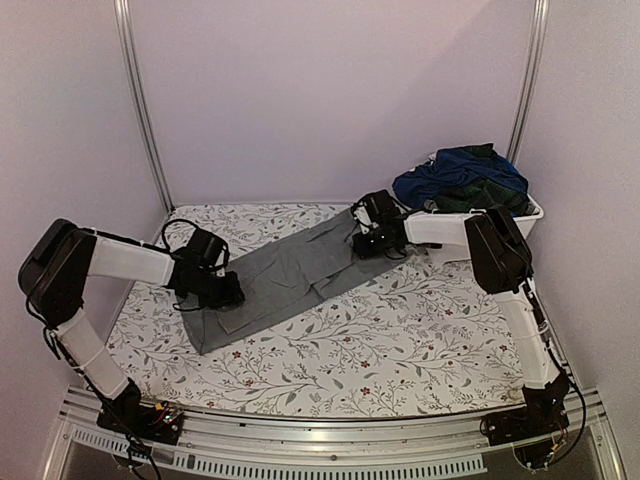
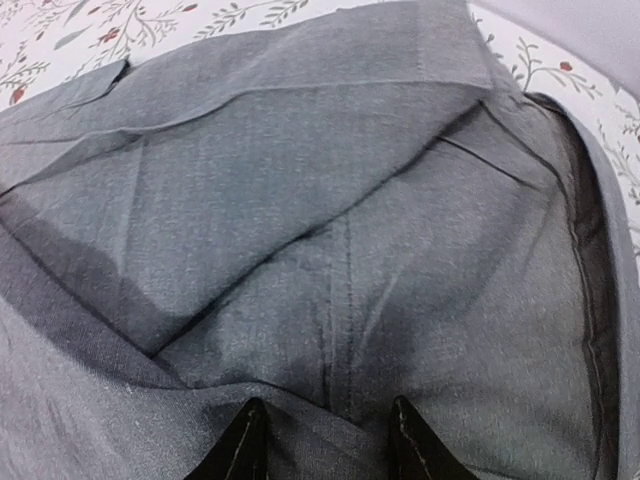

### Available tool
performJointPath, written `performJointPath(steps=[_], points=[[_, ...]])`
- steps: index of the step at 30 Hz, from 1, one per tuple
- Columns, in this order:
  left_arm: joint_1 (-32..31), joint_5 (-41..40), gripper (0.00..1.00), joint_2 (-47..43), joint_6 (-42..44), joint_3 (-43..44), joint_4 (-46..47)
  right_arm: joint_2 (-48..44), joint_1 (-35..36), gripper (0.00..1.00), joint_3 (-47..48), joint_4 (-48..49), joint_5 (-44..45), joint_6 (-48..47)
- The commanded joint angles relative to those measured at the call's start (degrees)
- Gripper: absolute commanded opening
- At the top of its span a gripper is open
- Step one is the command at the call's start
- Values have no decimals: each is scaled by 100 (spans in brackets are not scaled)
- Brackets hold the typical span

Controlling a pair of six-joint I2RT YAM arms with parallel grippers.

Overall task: Fold and stack the mixed laundry pile
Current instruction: Rotate the rectangle-folded shirt at the center of the board.

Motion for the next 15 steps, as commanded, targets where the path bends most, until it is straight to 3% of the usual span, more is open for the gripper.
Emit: performJointPath(steps=[1, 4, 9, 15], points=[[-1448, 704, 32, -120, -594, -93, -552, 488, -76, 40, 827, -526, 237, -540], [-1803, 665, 34, -541, -477, 216, -841, 222, -70, 41, 733, -536, 117, -670], [-1362, -80, 42, -1127, 94, 930, -1531, -974, -37, 43, -340, -158, -98, -665], [-748, -456, 41, -535, 907, 1493, -1455, -2078, 210, 46, -1434, 140, -713, -230]])
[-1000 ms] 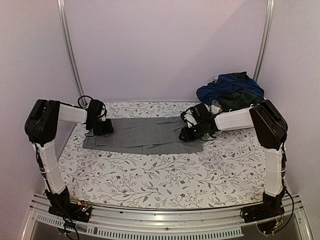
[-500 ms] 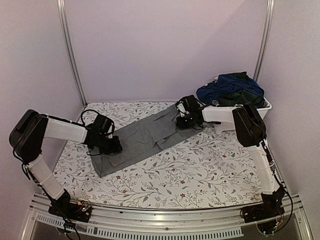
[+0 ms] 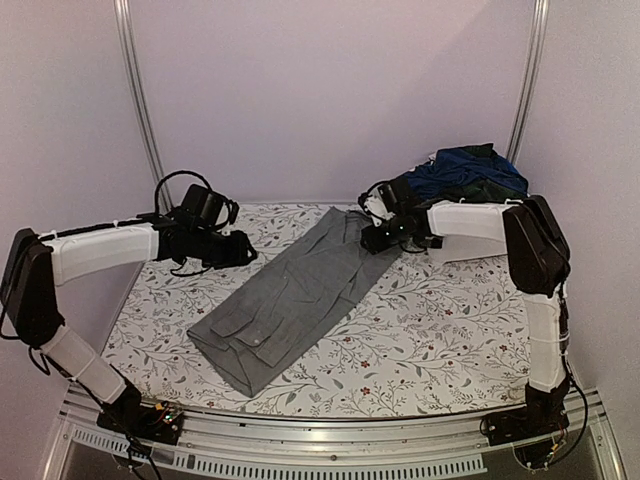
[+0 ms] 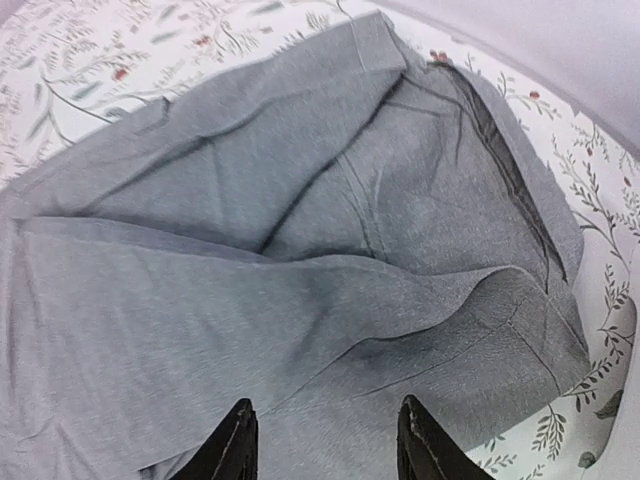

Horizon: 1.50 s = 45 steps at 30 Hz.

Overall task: Fold and stack the mixed laundry pile
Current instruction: Rotate the rectangle-folded shirt at the center of the board.

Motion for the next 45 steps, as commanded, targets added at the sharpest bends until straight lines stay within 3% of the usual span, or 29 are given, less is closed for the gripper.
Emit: performJointPath(steps=[1, 8, 13, 24, 29, 33, 36, 42, 45], points=[[221, -582, 41, 639, 794, 325, -277, -908, 285, 46, -539, 348, -526, 392], [212, -651, 32, 1669, 1021, 682, -153, -666, 715, 43, -858, 419, -783, 899], [30, -783, 27, 1929, 1013, 514, -231, -325, 752, 40, -875, 363, -633, 1044], [-1305, -450, 23, 2022, 212, -581, -271, 781, 533, 34, -347, 126, 231, 609], [-1880, -80, 23, 1964, -268, -621, -65, 1300, 460, 32, 438, 73, 208, -9], [-1787, 4, 25, 1578, -413, -602, 313, 1607, 462, 31, 1136, -25, -190, -429], [-1552, -185, 33, 1116, -426, -633, 576, 1355, 462, 33, 1069, -40, -286, -473], [-599, 191, 36, 818, -223, -744, 1187, -91, 455, 41, -287, 516, -585, -76], [-439, 307, 36, 1062, 10, -549, 1357, -580, 456, 41, -791, 674, -860, 143]])
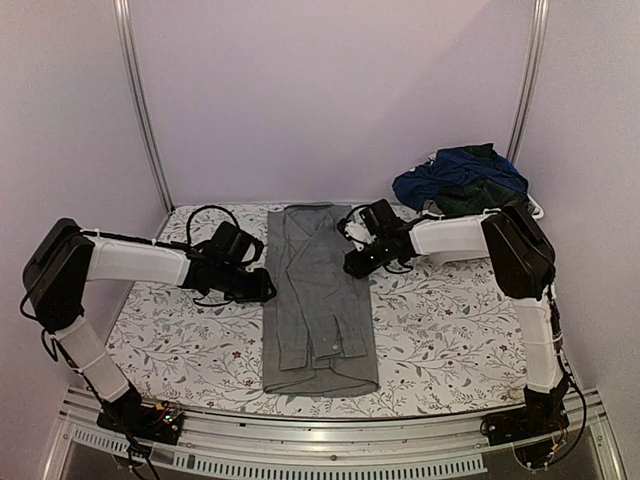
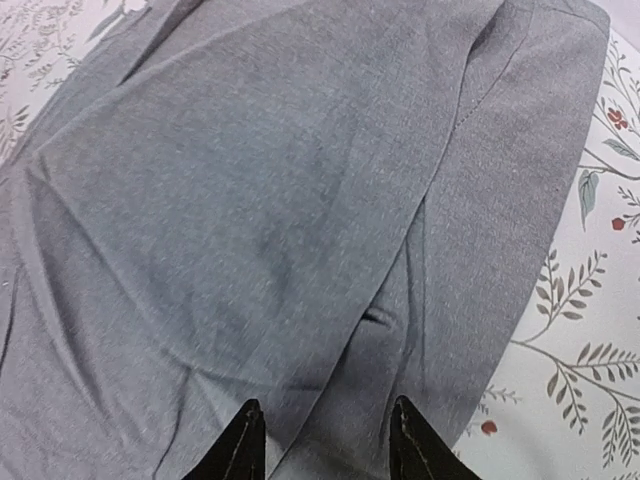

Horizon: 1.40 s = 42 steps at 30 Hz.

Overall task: Fold and stack the mixed laundry pile
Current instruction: Rotate the rectangle-folded shirt at the center of the board, then move the rectangle-folded shirt to the center of the board.

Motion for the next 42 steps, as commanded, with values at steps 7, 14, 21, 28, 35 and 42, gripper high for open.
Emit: performJointPath(steps=[7, 14, 21, 28, 35, 42], points=[[362, 271, 36, 1146, 489, 863, 456, -988, 49, 41, -1232, 628, -1211, 851], [756, 328, 32, 1963, 445, 1342, 377, -515, 111, 40, -1284, 843, -1259, 1106], [1174, 594, 31, 2475, 600, 1750, 451, 312, -64, 40, -445, 559, -1161, 1099], [1286, 614, 39, 2058, 758, 1897, 423, 411, -258, 40, 44, 229, -1146, 955], [1279, 430, 97, -141, 733, 639, 932, -1437, -250, 51, -1092, 424, -1619, 1159], [1261, 1263, 100, -1550, 127, -657, 778, -3026, -141, 54, -2890, 570, -2381, 2052]])
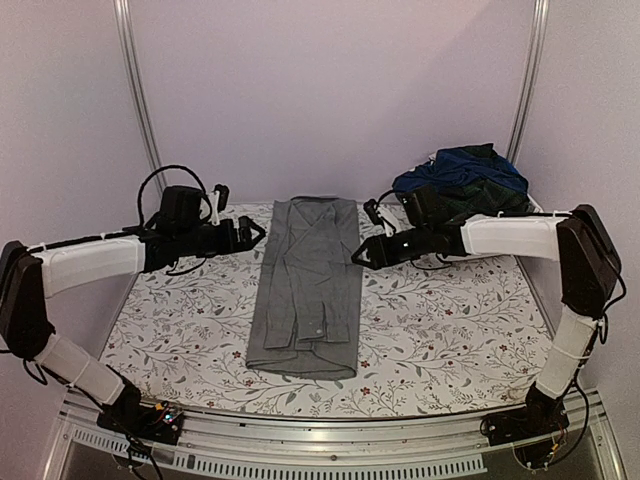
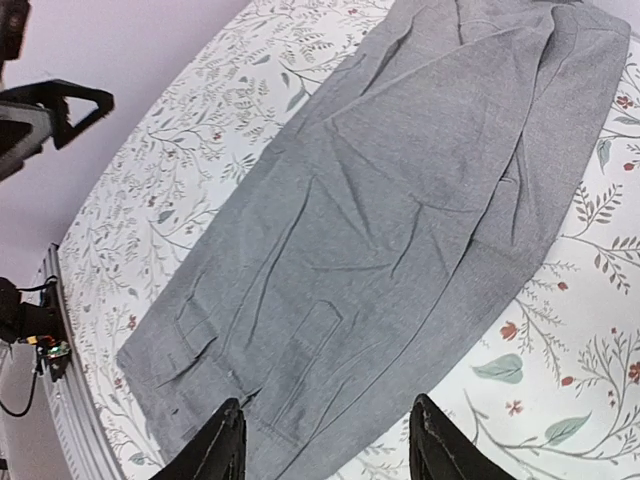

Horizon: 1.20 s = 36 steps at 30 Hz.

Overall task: Fold and stack the mixed laundry pile
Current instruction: Move the rectangle-folded shirt to the center of the board, then pick up the rectangle-folded shirt from the center of the board.

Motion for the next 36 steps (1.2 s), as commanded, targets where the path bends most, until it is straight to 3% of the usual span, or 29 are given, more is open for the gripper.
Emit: performJointPath(steps=[1, 7, 17, 24, 29, 33, 36], points=[[-8, 784, 97, -471, -536, -991, -152, -759, 163, 54, -1067, 178, -629, 811], [-461, 855, 73, -1262, -1190, -2059, -394, -1103, 902, 54, -2305, 787, -751, 1829], [-1172, 686, 62, -1561, -1919, -3068, -298, -469, 1826, 53, -2923, 1572, -582, 2854], [-1355, 662, 55, -1385, -2207, -3409, 6, -233, 1894, 48, -3001, 1571, -272, 3144], [-1446, 839, 45, -940, -2312, -3446, 761, -162, 1894, 43, -2957, 1629, -185, 3149], [-1531, 1037, 31, -688, -2319, -3373, 1052, -100, 1894, 29, -2940, 1808, -262, 3095], [-1709, 1079, 19, -816, -2326, -3325, 1104, -311, 1895, 3, -3079, 1993, -296, 3085]])
